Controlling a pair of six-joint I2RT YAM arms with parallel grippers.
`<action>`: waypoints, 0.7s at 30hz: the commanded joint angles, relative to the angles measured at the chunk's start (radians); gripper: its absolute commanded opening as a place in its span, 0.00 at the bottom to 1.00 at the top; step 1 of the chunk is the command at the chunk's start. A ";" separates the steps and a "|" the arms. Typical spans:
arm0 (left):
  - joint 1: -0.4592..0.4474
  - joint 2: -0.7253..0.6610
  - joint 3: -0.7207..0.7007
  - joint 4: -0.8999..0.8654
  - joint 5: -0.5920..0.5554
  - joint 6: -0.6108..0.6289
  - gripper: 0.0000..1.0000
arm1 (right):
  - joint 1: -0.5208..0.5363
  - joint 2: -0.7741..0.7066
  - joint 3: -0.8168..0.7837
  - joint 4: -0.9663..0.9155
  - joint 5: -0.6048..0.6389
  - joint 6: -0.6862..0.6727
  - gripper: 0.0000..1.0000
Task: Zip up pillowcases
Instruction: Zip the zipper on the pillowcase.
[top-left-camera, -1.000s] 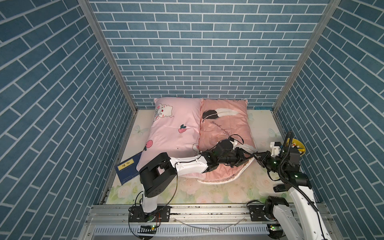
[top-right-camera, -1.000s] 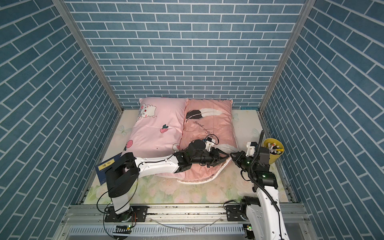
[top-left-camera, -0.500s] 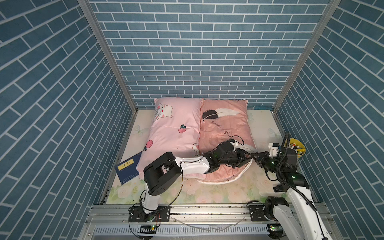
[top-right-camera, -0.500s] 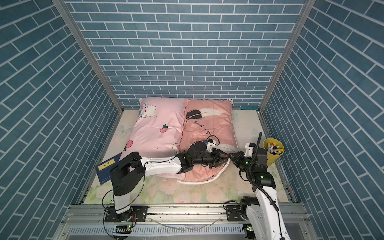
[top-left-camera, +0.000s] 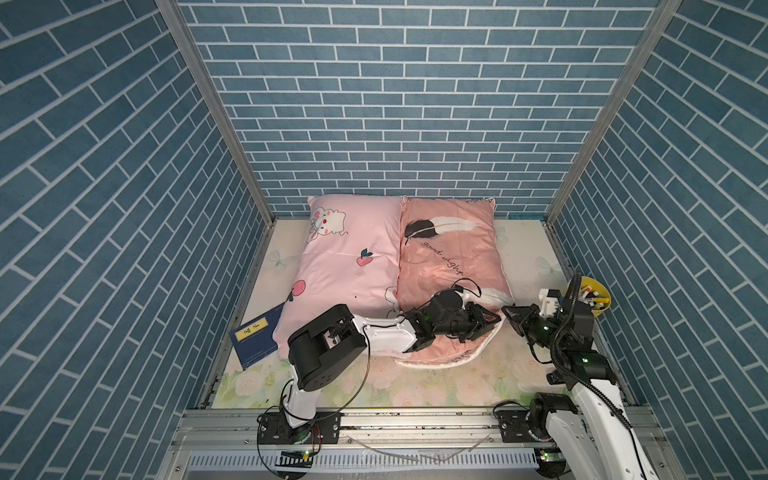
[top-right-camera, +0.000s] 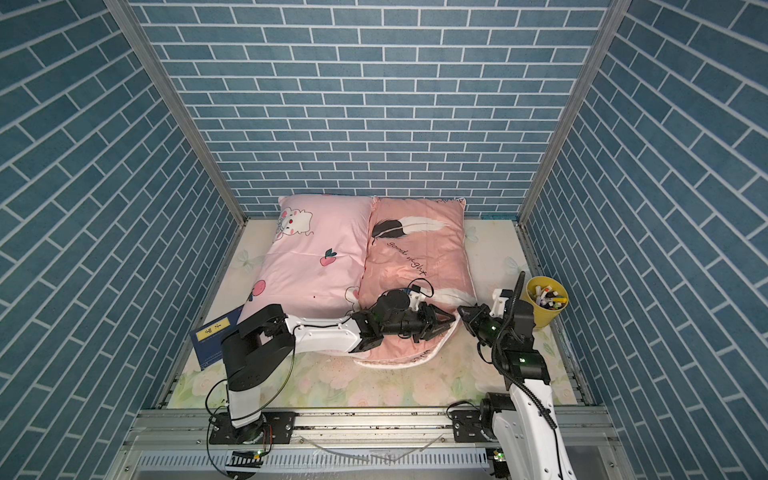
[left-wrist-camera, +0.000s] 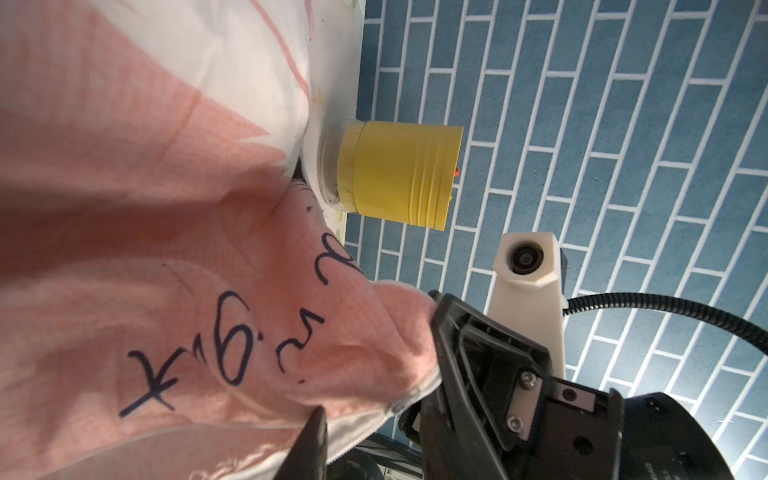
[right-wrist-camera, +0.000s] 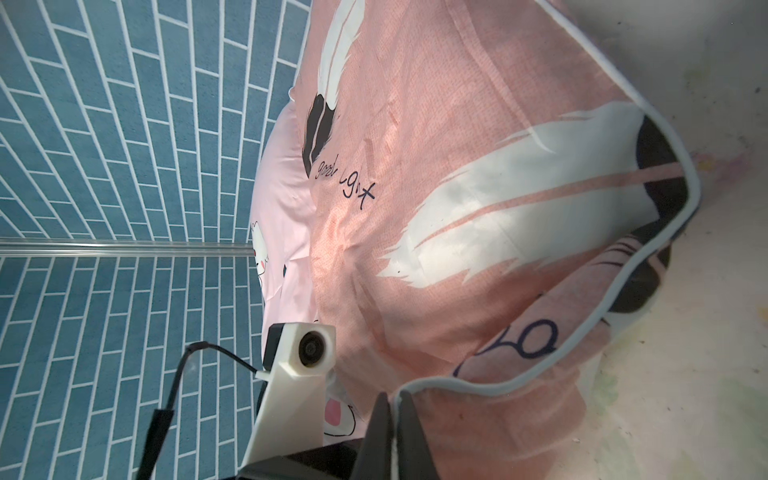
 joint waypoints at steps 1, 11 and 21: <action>-0.010 0.003 -0.008 0.045 -0.017 -0.008 0.38 | 0.006 -0.024 -0.035 0.046 0.021 0.074 0.00; -0.022 0.015 -0.009 0.080 -0.029 -0.040 0.39 | 0.049 -0.061 -0.129 0.153 0.067 0.199 0.00; -0.023 0.020 -0.042 0.094 -0.049 -0.050 0.39 | 0.078 -0.065 -0.155 0.199 0.087 0.255 0.00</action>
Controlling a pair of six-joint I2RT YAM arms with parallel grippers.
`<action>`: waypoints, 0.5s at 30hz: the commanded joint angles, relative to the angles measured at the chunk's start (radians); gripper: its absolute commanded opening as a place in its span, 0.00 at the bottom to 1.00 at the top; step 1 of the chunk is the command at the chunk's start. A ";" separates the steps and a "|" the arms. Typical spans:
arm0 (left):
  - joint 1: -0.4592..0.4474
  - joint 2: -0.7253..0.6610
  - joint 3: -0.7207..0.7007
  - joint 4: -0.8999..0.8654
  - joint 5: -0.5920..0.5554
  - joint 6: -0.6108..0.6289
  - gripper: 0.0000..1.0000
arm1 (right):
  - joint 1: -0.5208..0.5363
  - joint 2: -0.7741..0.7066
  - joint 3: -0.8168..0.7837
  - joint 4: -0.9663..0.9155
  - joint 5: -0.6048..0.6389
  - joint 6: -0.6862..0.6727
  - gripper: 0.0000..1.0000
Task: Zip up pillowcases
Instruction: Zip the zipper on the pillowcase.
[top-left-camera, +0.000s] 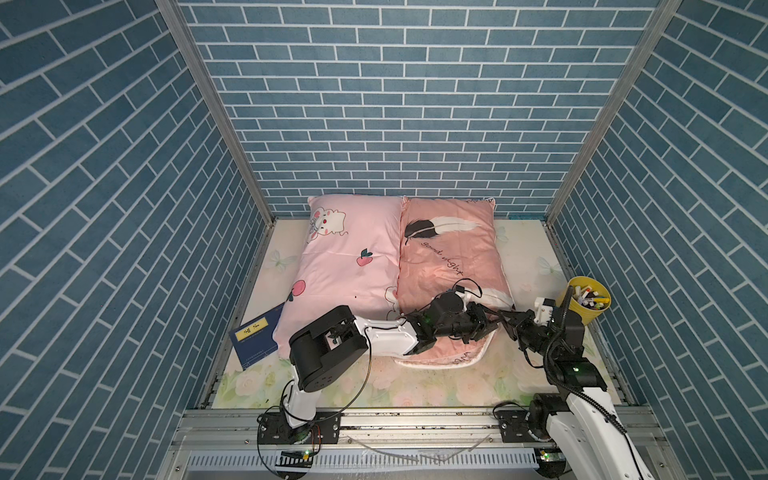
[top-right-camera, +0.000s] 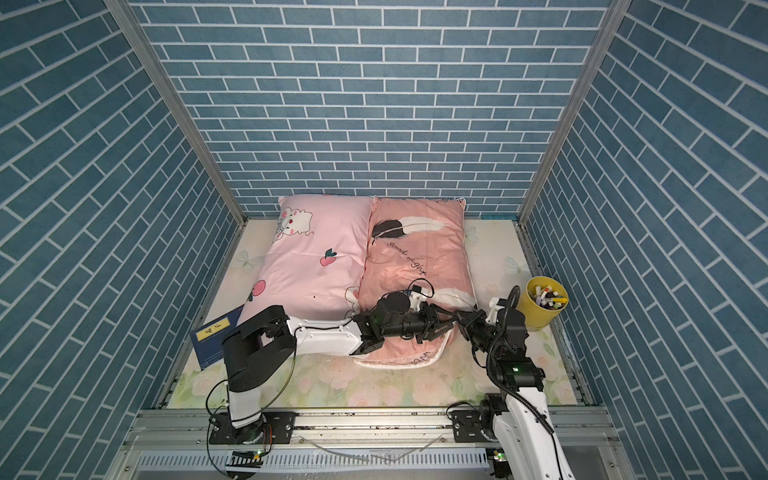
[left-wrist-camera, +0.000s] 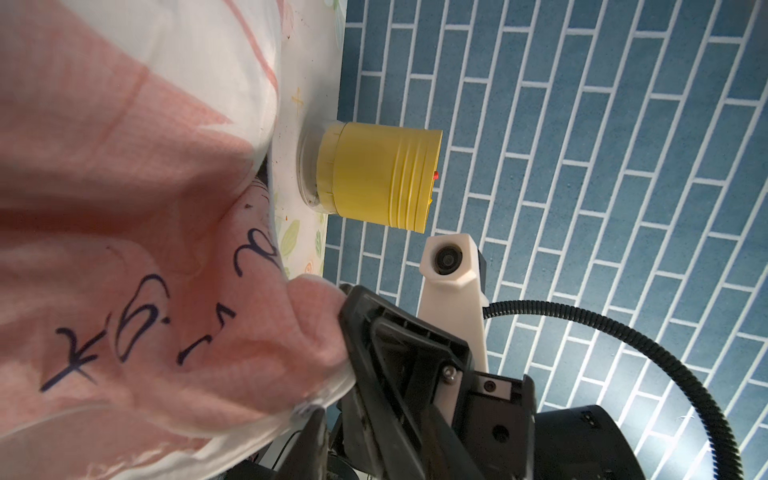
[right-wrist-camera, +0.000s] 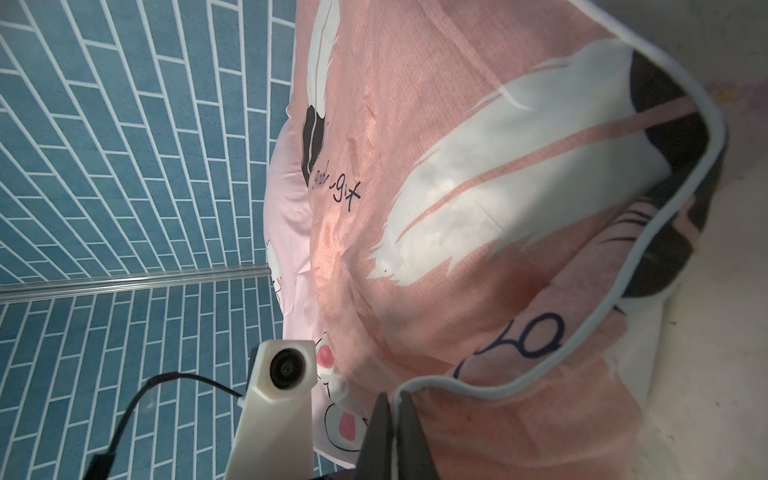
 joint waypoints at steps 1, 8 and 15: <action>-0.005 0.015 -0.034 0.026 -0.020 -0.008 0.39 | 0.005 -0.011 -0.030 0.055 0.017 0.061 0.00; -0.007 0.023 -0.042 0.038 -0.034 -0.013 0.41 | 0.005 0.001 -0.006 -0.045 -0.022 0.013 0.00; -0.006 0.020 -0.032 0.045 -0.041 -0.018 0.41 | 0.005 0.004 -0.001 -0.168 -0.037 -0.039 0.13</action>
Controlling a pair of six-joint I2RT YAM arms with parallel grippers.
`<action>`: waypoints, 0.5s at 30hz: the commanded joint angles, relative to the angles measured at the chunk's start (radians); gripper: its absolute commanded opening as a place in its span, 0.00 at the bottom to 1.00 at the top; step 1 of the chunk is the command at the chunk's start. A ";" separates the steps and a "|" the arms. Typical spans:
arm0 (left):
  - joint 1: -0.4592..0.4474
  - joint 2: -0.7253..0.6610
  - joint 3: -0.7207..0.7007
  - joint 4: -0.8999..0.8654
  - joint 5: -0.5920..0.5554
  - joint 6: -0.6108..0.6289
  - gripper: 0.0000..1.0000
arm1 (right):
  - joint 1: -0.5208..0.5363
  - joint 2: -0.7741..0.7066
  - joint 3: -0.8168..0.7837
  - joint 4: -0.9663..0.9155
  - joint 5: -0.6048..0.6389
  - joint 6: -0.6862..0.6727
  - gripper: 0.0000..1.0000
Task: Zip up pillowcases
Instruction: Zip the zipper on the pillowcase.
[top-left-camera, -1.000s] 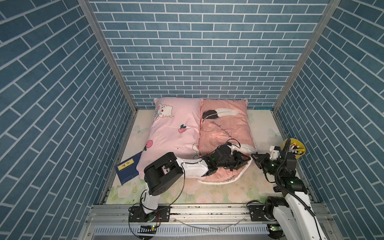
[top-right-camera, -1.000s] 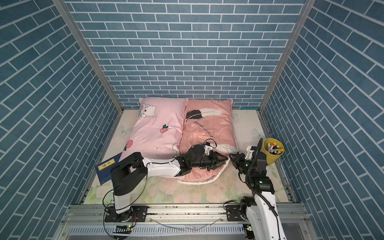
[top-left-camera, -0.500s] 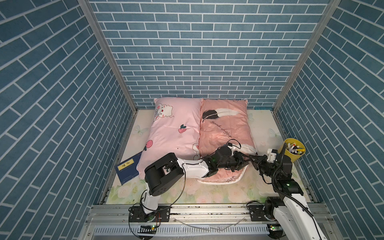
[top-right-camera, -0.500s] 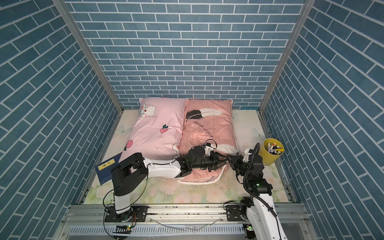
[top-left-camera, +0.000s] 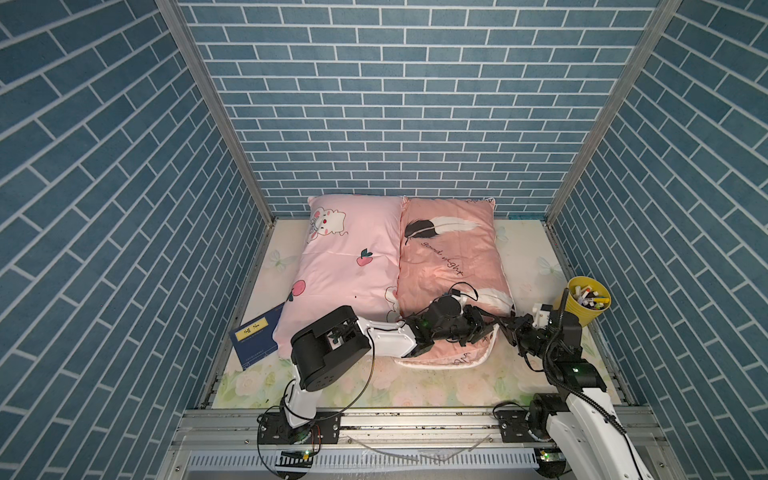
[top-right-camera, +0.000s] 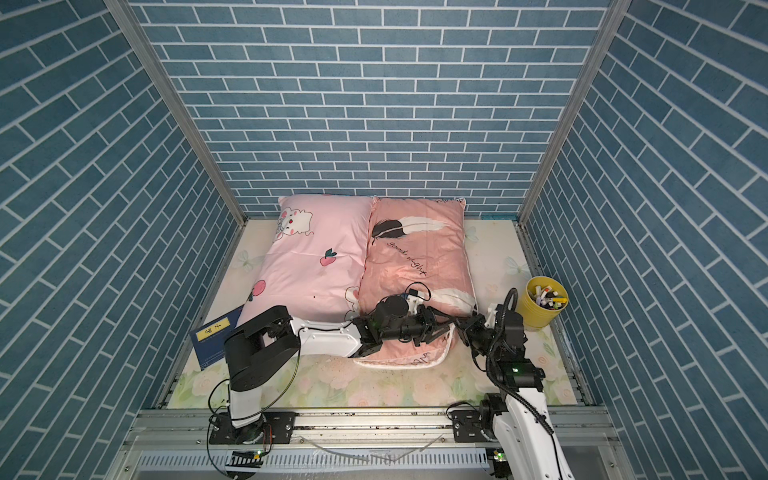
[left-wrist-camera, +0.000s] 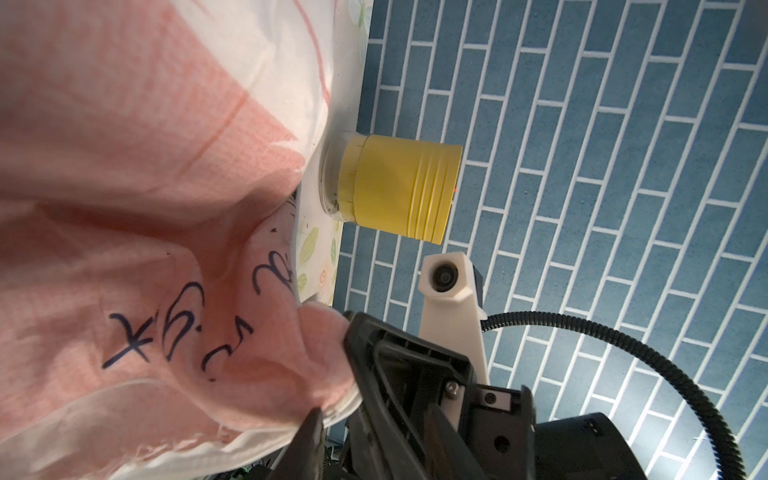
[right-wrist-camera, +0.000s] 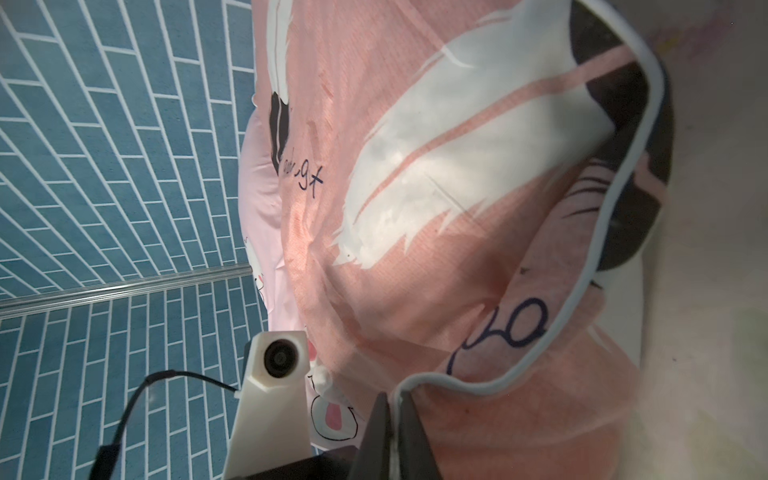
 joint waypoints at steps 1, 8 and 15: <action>-0.007 0.009 0.002 0.020 -0.015 0.001 0.41 | 0.004 0.004 0.005 -0.066 -0.021 -0.034 0.14; -0.006 0.020 -0.001 0.026 -0.019 -0.001 0.41 | 0.007 0.010 -0.001 -0.095 -0.027 -0.044 0.30; -0.004 0.019 -0.017 0.033 -0.023 0.000 0.41 | 0.006 0.004 0.000 -0.167 -0.012 -0.077 0.00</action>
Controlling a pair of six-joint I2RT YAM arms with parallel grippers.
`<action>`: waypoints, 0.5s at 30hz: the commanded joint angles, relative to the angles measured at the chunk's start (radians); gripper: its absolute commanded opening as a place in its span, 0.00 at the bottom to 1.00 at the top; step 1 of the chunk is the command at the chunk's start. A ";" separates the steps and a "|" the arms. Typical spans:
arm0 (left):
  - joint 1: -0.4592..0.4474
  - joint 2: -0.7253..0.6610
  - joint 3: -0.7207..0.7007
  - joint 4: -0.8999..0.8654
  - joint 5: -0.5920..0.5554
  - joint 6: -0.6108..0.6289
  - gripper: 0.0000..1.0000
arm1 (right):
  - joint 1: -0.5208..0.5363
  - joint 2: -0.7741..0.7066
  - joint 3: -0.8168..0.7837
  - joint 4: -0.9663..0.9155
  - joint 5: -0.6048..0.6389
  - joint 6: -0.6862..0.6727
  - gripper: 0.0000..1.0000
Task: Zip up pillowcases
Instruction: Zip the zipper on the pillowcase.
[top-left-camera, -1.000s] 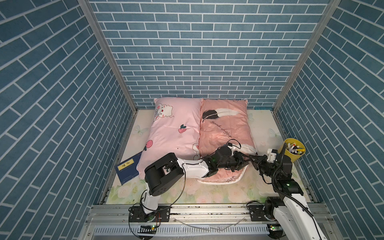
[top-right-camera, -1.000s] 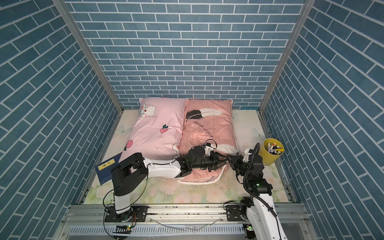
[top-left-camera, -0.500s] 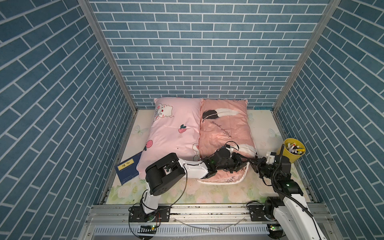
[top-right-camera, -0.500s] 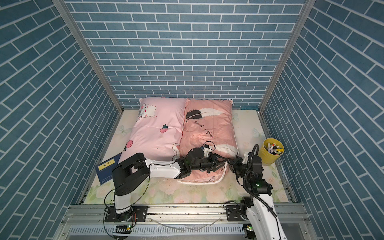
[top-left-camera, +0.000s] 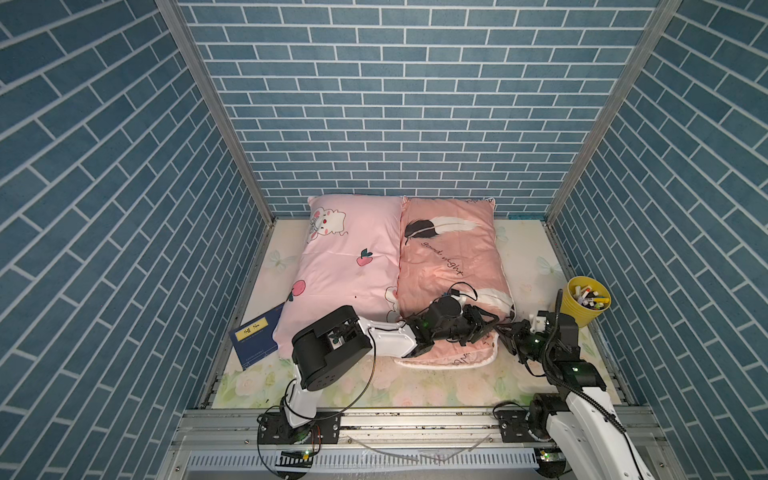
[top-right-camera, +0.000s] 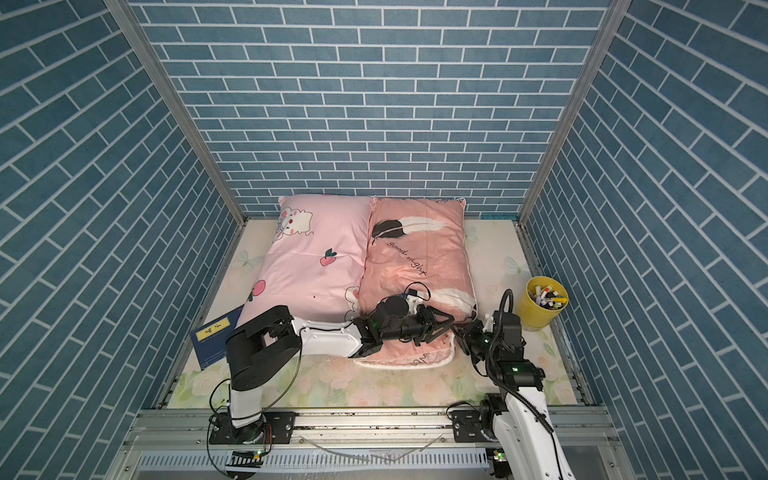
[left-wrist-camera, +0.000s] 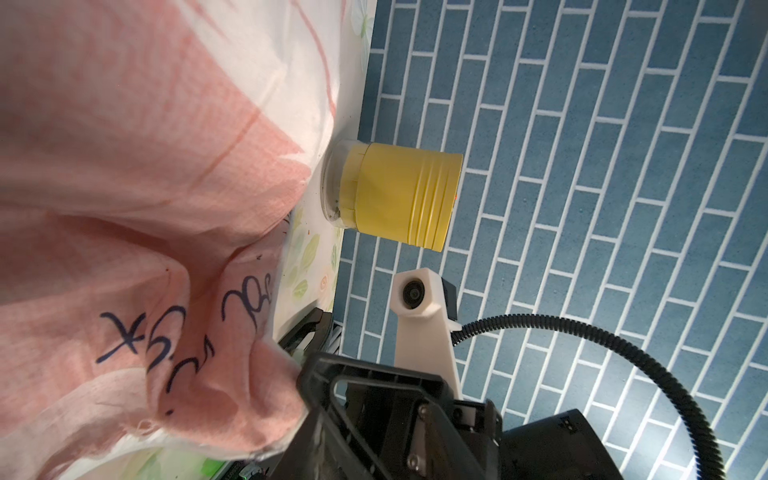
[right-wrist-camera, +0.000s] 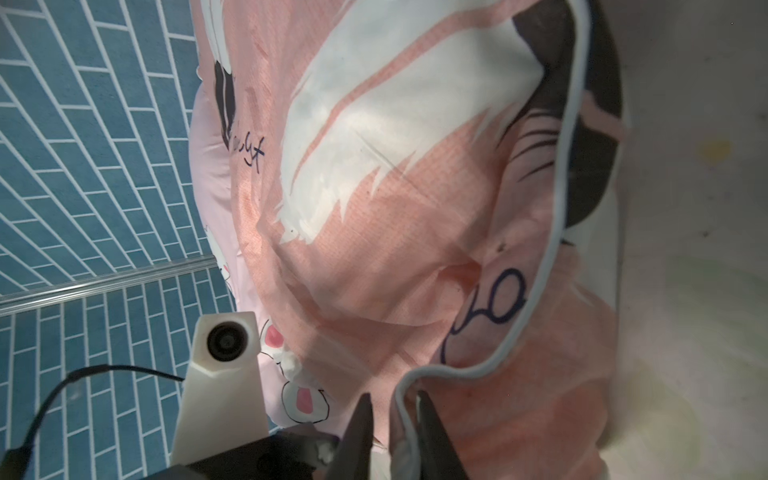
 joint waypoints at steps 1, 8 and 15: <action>-0.004 0.010 -0.023 0.023 -0.007 0.007 0.41 | 0.005 -0.005 0.001 -0.062 0.006 -0.024 0.00; -0.027 0.031 -0.046 0.063 -0.008 -0.021 0.42 | 0.005 -0.026 -0.006 0.017 0.042 0.044 0.00; -0.051 0.073 -0.035 0.122 -0.007 -0.071 0.43 | 0.005 -0.064 -0.054 0.153 0.089 0.161 0.00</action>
